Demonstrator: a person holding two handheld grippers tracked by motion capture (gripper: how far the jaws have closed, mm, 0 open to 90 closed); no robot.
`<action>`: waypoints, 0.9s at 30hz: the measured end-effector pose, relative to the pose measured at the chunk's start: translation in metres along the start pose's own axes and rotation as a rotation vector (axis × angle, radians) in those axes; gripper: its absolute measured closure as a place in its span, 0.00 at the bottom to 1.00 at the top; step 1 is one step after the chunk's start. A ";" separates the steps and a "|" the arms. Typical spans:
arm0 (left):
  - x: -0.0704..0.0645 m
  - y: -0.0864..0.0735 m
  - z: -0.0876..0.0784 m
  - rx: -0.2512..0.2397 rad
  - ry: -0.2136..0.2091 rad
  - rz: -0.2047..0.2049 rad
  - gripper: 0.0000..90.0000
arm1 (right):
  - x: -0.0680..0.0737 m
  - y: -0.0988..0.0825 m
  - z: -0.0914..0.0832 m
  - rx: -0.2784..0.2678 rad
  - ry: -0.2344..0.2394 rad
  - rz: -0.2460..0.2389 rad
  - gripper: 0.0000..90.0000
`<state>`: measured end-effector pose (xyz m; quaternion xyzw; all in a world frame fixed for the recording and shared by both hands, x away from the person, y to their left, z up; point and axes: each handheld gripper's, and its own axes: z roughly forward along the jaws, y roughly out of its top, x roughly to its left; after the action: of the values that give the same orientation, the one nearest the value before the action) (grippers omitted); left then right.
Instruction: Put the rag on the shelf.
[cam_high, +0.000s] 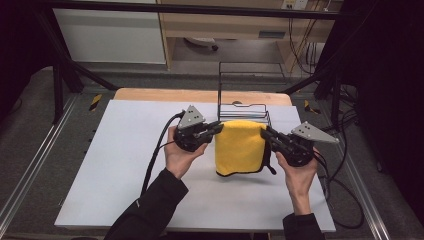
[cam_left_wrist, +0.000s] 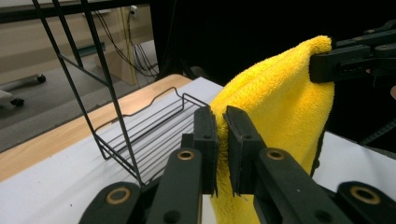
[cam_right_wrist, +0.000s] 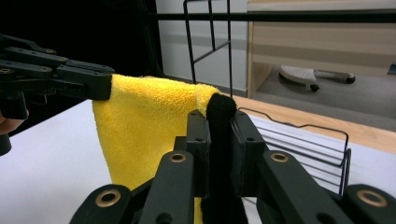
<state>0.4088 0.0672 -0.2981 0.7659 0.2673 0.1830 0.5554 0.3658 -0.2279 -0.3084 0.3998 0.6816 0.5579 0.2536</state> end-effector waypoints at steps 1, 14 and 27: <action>0.000 0.002 0.000 -0.003 0.002 0.002 0.93 | 0.000 0.001 0.000 -0.006 -0.004 0.000 0.89; 0.004 0.029 0.002 -0.049 0.014 0.019 0.93 | 0.000 0.022 -0.004 -0.079 -0.036 -0.012 0.89; 0.007 0.054 0.003 -0.119 0.030 0.022 0.93 | -0.002 0.043 -0.008 -0.150 -0.062 -0.032 0.89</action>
<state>0.4270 0.0564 -0.2476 0.7316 0.2559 0.2162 0.5937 0.3715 -0.2316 -0.2648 0.3861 0.6360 0.5905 0.3126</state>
